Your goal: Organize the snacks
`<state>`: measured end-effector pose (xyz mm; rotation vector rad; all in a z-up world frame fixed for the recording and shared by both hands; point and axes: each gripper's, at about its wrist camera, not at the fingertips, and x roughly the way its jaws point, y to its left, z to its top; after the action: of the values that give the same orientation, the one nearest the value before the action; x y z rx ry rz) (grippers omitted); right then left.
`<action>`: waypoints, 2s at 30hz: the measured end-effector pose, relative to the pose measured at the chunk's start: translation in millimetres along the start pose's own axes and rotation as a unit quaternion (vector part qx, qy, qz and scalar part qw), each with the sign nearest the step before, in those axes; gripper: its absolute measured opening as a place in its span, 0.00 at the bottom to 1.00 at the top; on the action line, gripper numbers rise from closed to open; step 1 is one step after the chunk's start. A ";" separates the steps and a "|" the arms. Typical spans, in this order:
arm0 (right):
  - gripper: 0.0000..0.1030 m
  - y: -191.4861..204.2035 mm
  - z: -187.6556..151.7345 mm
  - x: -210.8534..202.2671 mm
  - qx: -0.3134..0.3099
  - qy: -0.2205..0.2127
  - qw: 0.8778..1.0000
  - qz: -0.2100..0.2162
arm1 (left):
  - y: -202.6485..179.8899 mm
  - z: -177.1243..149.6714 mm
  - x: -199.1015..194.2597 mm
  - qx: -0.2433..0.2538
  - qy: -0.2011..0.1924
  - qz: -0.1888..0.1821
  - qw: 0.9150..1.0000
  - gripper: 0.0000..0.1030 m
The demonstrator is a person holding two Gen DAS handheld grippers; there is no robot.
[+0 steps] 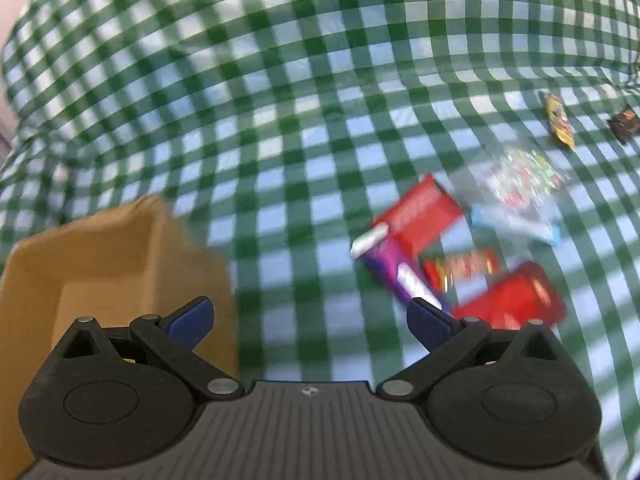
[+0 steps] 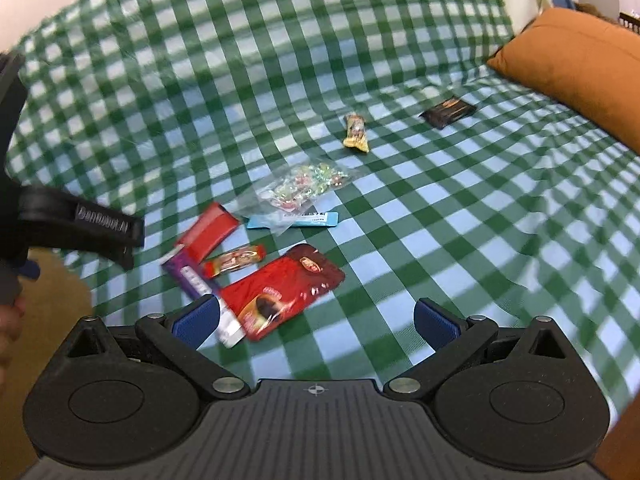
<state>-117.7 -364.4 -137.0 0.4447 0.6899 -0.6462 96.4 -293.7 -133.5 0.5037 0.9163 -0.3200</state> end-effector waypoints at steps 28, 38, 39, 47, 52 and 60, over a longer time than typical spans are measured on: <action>0.57 63.7 -15.2 120.0 -0.040 -0.013 0.991 -0.124 | -45.0 72.3 119.3 0.179 0.043 -0.173 0.968 0.44; 0.48 32.0 3.0 54.1 -0.015 -0.061 0.993 -0.097 | 5.7 72.4 37.4 0.120 -0.020 -0.186 0.975 0.44; 0.48 28.9 7.0 41.7 -0.014 -0.072 0.993 -0.096 | 13.8 69.8 20.8 0.113 -0.032 -0.187 0.975 0.44; 0.48 21.0 29.6 -81.5 -0.027 -0.133 0.990 -0.032 | 70.5 12.0 -110.8 0.075 -0.086 -0.177 0.978 0.44; 0.48 33.0 5.2 -157.4 -0.044 -0.125 0.991 0.030 | 115.1 -55.0 -180.8 0.056 -0.095 -0.150 0.983 0.44; 0.48 79.1 -63.4 -255.5 -0.097 -0.072 0.985 0.119 | 190.7 -172.4 -235.7 0.002 -0.049 -0.102 0.994 0.44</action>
<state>-243.5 -170.4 11.6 0.2902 0.5448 -0.3762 -65.3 -28.3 24.7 0.3945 0.8728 -0.5267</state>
